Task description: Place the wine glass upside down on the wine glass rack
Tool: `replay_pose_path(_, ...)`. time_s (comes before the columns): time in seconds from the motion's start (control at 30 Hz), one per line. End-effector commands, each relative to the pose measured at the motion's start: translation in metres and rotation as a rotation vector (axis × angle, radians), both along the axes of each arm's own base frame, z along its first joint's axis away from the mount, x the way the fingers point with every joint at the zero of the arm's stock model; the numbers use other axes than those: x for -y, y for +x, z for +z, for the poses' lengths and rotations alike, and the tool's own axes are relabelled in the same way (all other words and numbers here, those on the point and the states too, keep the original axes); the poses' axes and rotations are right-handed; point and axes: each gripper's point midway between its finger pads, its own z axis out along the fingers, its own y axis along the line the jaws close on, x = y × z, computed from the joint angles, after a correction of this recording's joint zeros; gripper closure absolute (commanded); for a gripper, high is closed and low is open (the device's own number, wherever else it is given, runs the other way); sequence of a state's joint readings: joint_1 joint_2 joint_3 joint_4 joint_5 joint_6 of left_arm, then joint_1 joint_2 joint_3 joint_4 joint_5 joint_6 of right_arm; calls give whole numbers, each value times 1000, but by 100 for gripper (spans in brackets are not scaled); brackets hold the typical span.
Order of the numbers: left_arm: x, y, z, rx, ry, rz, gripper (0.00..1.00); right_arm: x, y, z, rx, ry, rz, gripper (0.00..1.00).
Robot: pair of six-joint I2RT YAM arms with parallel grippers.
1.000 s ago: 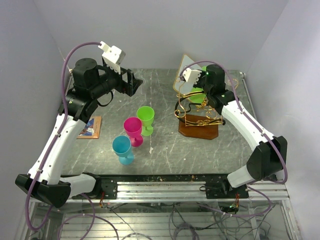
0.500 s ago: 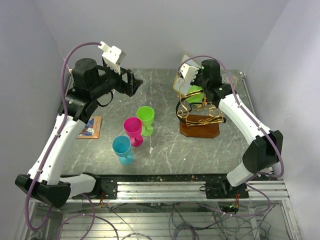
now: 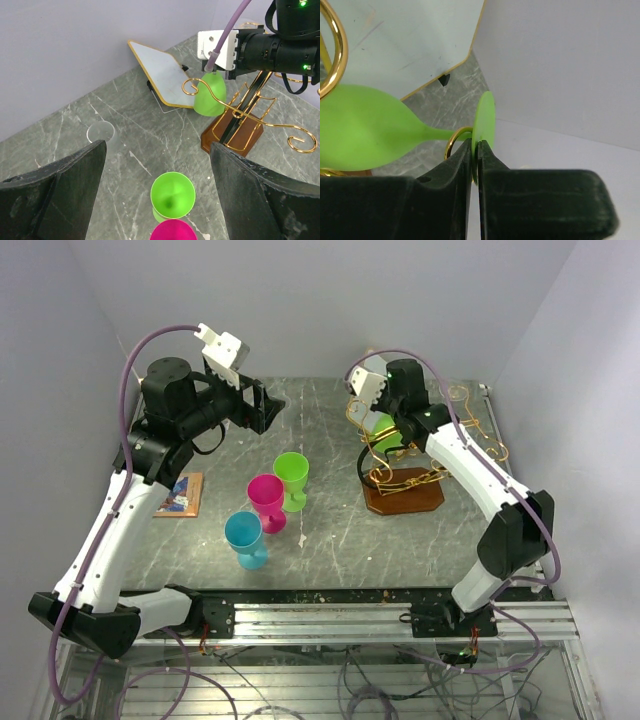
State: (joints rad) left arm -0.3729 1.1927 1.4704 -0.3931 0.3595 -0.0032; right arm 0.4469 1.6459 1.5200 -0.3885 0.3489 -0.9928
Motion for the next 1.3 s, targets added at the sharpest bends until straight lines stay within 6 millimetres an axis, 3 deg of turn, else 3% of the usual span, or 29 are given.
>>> replay_pose_path(0.0,1,-6,11,44,-4,-24,5,-3,3,-4,-7,34,-61,92)
replay_pose_path(0.27,1,-6,11,44,-2,-22,5,-1,3,-5,-15,49,-128,89)
replay_pose_path(0.83,0,-2,7,40,8,-13,5,-3,0,0,-11,108,-154,72)
replay_pose_path(0.97,0,-2,6,42,13,-9,5,-6,0,2,-13,125,-151,64)
replay_pose_path(1.27,-1,0,5,42,19,-8,5,-15,-3,8,-22,179,-132,61)
